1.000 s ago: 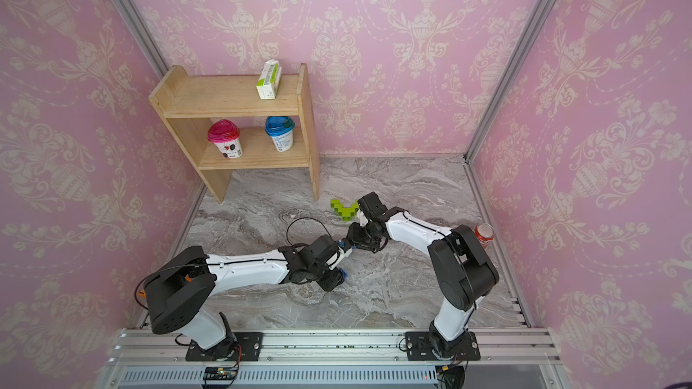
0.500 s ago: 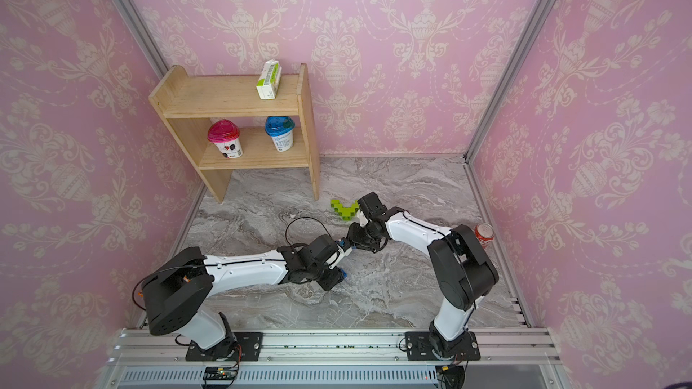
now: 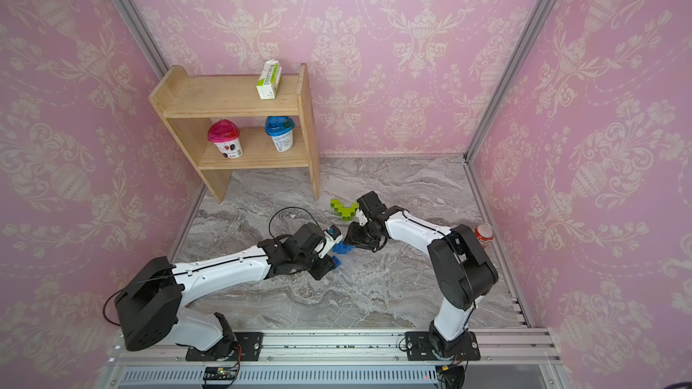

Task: Assemble the letter v with lego
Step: Pick up the lego brick from the center of the board, then assemble the lego brick with the lego brick.

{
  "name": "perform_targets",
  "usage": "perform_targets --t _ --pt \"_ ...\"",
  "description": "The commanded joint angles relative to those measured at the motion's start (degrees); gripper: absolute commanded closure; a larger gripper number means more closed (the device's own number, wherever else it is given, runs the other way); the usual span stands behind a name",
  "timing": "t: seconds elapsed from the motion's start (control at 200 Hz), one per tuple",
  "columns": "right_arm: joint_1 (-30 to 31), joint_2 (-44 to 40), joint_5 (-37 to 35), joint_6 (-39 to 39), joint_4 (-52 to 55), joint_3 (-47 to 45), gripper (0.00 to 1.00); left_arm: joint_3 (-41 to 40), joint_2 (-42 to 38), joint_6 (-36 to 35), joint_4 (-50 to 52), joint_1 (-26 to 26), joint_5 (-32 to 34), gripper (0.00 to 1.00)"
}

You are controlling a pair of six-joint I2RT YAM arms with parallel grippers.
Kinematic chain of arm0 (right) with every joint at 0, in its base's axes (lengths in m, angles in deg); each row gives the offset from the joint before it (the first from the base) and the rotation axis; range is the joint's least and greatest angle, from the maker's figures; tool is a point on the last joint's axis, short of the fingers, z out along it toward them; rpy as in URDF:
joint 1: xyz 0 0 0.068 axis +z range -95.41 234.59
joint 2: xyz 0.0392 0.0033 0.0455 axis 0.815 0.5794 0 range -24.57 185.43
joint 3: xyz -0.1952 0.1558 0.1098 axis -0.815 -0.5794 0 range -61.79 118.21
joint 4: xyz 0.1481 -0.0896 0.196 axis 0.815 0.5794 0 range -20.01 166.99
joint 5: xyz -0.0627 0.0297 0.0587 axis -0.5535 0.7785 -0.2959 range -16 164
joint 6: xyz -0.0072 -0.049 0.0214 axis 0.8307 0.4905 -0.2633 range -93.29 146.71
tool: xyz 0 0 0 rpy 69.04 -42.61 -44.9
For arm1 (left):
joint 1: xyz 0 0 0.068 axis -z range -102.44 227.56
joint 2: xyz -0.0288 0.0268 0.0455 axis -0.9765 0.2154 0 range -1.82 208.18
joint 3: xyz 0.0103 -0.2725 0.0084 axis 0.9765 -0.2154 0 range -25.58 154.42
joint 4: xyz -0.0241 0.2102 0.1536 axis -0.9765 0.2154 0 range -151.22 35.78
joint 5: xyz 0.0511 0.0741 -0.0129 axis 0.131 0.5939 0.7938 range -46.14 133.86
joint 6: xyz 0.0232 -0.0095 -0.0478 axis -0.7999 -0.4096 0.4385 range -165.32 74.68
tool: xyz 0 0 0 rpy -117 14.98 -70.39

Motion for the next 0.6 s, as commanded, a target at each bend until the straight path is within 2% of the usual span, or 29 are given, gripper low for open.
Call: perform_targets --t 0.0,0.115,0.25,0.29,0.335,0.48,0.595 --pt "0.3 1.2 -0.6 1.9 2.2 1.7 0.51 2.3 -2.7 -8.0 4.0 -4.3 -0.9 0.74" --pt "0.3 1.4 -0.6 2.4 2.3 1.8 0.51 4.7 -1.8 -11.2 4.3 -9.9 -7.3 0.75" --pt "0.4 1.8 0.0 2.7 2.3 2.2 0.51 8.1 1.1 -20.4 4.8 -10.8 -8.6 0.8" --pt "0.4 2.0 0.0 2.7 2.4 2.5 0.51 9.3 2.1 -23.7 5.7 -10.8 -8.8 0.86" --pt "0.6 2.3 0.1 2.7 2.7 3.0 0.51 10.5 3.2 -26.5 6.5 -10.8 -7.9 1.0" --pt "0.9 2.9 0.0 4.3 3.5 4.3 0.51 12.5 6.1 -34.8 8.1 -11.4 -9.7 1.0" --pt "1.2 3.4 0.1 4.4 3.7 4.9 0.51 13.8 7.6 -38.3 9.9 -12.8 -11.7 1.0"
